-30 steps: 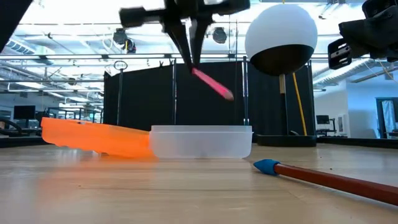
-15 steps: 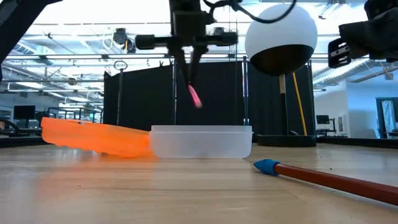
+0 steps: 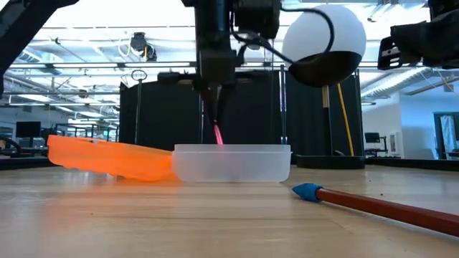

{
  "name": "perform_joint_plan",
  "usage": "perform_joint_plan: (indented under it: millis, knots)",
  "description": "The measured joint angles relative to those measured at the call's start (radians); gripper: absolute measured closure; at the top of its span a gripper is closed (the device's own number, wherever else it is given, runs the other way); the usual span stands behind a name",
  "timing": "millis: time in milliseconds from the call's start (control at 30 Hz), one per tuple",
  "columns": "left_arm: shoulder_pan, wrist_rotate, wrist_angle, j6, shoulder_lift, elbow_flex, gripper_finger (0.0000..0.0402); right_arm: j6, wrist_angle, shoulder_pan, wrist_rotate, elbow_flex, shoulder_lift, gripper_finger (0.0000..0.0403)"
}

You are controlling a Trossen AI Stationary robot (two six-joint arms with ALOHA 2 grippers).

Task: Pick & place school supplies into a supply box
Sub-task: Put the pink pencil into the orange supply box

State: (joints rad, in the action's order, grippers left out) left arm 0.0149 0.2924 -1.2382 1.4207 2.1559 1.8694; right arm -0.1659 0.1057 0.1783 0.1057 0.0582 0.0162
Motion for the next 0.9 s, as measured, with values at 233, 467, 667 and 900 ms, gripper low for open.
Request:
perform_joint_plan:
  millis: [233,467,667,900]
  knots:
    - [-0.022,-0.02,0.053,0.044,0.0,-0.071,0.0389,-0.011,-0.007,0.0,0.0,0.0,0.0,0.0403]
    - [-0.024,-0.045,0.128,0.094,0.0,-0.145,0.0389,0.015,-0.032,0.0,0.0,0.0,0.0,0.0403]
    - [-0.029,-0.066,0.179,0.104,-0.001,-0.186,0.0389,0.044,-0.039,0.0,0.0,0.0,0.0,0.0403]
    - [-0.049,-0.065,0.194,0.021,0.0,-0.196,0.0343,0.049,-0.049,0.0,0.0,0.0,0.0,0.0403]
